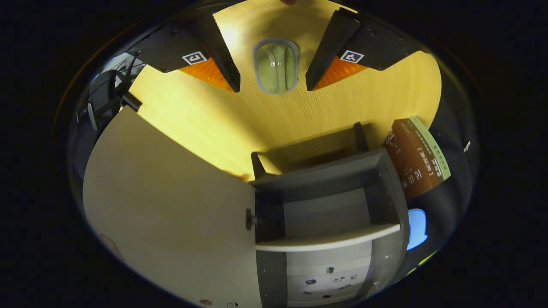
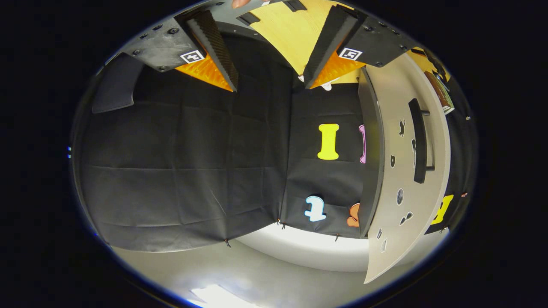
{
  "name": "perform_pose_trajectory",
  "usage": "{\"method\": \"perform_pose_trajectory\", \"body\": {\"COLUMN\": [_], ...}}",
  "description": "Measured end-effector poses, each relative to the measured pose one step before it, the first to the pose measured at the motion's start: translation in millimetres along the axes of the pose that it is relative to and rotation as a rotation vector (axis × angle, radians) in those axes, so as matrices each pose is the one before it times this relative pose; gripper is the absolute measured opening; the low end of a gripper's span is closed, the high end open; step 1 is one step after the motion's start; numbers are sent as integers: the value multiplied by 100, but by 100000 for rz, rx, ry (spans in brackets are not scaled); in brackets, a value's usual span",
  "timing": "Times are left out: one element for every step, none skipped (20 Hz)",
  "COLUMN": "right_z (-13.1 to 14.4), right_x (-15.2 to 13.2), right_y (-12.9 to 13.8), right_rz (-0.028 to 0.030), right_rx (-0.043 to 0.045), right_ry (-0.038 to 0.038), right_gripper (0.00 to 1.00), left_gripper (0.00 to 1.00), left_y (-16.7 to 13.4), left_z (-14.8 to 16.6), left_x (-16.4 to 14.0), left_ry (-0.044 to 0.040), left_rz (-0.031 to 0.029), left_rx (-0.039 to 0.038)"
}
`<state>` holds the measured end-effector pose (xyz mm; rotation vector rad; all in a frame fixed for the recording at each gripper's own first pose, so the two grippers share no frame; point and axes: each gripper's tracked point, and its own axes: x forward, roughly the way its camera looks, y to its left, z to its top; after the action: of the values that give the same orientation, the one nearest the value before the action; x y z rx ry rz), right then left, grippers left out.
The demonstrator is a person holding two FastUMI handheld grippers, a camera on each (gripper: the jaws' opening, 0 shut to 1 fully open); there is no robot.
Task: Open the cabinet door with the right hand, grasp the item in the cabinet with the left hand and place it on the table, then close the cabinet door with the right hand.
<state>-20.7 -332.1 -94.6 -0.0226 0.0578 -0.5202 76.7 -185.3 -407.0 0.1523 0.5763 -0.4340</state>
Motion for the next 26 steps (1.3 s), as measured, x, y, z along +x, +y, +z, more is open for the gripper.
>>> {"method": "perform_pose_trajectory", "body": {"right_z": [107, 240, 297, 239, 262, 259, 278, 164, 215, 198, 336, 299, 361, 378, 209, 116, 147, 228, 256, 187, 81, 21, -10, 9, 68, 58], "right_x": [-68, -50, -20, 34, -8, 4, 8, -58, 26, 100, 167, 133, 91, 113, 193, 94, 109, 203, 117, 87, 106, 111, 104, 62, 205, 232], "right_y": [143, 380, 413, 465, 509, 478, 528, 642, 538, 658, 530, 383, 535, 636, 492, 454, 420, 494, 447, 491, 384, 502, 493, 609, 690, 728], "right_rz": [324, 960, 1148, 1295, 1182, 920, 1296, 1310, 1251, 1117, 816, 401, 1105, 969, 711, 813, 863, 1008, 1227, 1244, 1045, 1080, 1205, 1047, 1200, 1191], "right_rx": [-199, 91, 427, 626, 415, 109, -116, -292, -138, 232, 281, 344, 935, 935, 890, 715, 425, 543, 962, 1167, 843, 301, 452, 642, 396, -180], "right_ry": [-362, -349, -445, -444, -434, -481, -556, -401, -239, -120, -385, -420, -610, -715, -396, -134, -197, -242, -231, -71, -11, -22, 189, 207, 58, -53], "right_gripper": [98, 97, 97, 97, 97, 97, 97, 97, 97, 97, 97, 97, 97, 97, 97, 97, 97, 97, 97, 97, 97, 97, 97, 97, 96, 97], "left_gripper": [97, 97, 97, 97, 97, 97, 96, 97, 96, 96, 96, 97, 96, 97, 97, 97, 96, 97, 97, 96, 96, 96, 97, 97, 97, 97], "left_y": [198, 129, 185, 242, 391, 490, 491, 491, 668, 960, 787, 681, 540, 559, 781, 842, 778, 848, 752, 597, 506, 475, 478, 586, 439, 433], "left_z": [1464, 1410, 1548, 1455, 1641, 1591, 1676, 1674, 1769, 1624, 1495, 1456, 1424, 1129, 1216, 990, 865, 525, 684, 816, 935, 713, 642, 487, 403, 258], "left_x": [-969, -910, -896, -955, -867, -972, -840, -841, -793, -775, -696, -621, -460, -494, -522, -325, -422, -399, -594, -732, -706, -580, -725, -769, -573, -419], "left_ry": [-3317, -3158, -3138, -3234, -3140, -3165, -3434, -3350, -3560, -3111, -2804, -3064, -2662, -1443, -1490, -951, -751, 284, -293, -511, -1369, -1463, -995, -611, -379, -647], "left_rz": [616, 7, 49, 312, 750, 1228, 1147, 1046, 1825, 2399, 1899, 1547, 421, 451, 1029, 939, 1570, 1961, 1650, 1238, 475, 66, 674, 652, 272, 157], "left_rx": [425, 103, -347, -420, -752, -968, -1348, -1317, -693, -668, -1046, -1604, -1989, -1771, -1076, -677, 19, 556, 631, 398, 58, -149, -294, -202, -468, -493]}}
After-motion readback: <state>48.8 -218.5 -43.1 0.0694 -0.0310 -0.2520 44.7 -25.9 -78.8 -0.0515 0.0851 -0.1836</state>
